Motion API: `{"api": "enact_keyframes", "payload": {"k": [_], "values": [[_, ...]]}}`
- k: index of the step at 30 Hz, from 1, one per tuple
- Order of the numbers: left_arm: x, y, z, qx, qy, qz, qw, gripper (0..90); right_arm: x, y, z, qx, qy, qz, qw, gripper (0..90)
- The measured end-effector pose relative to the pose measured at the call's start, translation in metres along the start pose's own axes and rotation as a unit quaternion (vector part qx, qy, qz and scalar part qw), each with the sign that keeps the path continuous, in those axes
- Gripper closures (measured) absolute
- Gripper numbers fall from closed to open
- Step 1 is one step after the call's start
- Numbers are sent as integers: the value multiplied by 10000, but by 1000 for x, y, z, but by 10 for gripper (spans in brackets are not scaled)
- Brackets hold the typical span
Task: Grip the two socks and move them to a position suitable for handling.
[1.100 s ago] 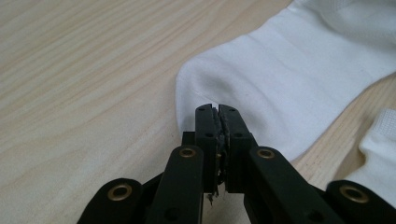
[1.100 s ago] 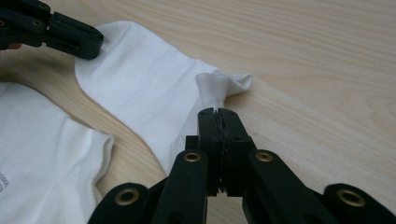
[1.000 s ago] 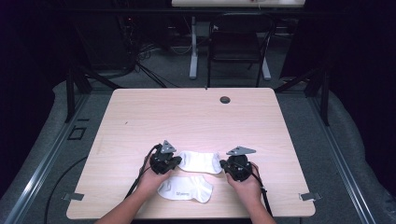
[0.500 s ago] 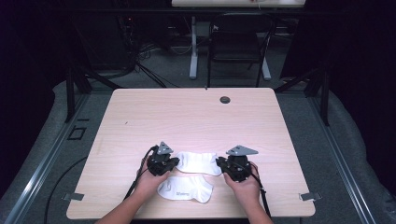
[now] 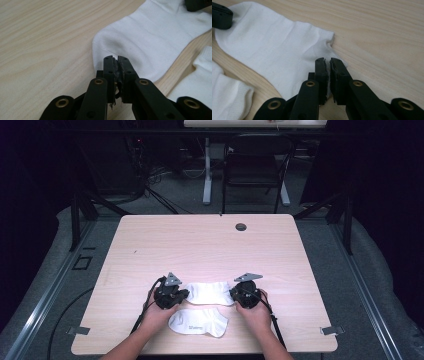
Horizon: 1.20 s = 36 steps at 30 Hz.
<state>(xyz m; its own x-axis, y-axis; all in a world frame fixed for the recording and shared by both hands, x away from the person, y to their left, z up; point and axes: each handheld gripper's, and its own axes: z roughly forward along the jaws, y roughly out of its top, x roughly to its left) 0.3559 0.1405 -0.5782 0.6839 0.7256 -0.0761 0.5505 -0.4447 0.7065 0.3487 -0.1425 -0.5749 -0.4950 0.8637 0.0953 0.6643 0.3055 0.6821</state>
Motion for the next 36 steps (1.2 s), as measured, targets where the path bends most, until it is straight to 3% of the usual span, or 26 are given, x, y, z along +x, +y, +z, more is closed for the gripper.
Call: {"api": "enact_keyframes", "payload": {"k": [7,19,23,28,31,34,36], "values": [[4,-8,-9,38,16,-56,10000,857,10,4,5,44,35,-163,9999,849],[9,-18,-19,7,-37,-96,9999,846,16,2,8,-125,283,-142,9994,802],[10,-20,-21,-68,-64,-75,9999,801,17,2,0,-316,388,-176,9986,718],[17,-20,-28,-283,-75,-278,9992,716,17,3,-16,-604,518,-166,9967,638],[22,-20,-32,-350,-43,-334,9988,662,16,3,-20,-592,560,-183,9965,591],[24,-20,-32,-375,-2,-392,9985,623,16,2,-19,-554,528,-209,9968,584],[26,-19,-32,-327,46,-304,9990,576,16,1,-17,-606,334,-261,9973,574]]}}
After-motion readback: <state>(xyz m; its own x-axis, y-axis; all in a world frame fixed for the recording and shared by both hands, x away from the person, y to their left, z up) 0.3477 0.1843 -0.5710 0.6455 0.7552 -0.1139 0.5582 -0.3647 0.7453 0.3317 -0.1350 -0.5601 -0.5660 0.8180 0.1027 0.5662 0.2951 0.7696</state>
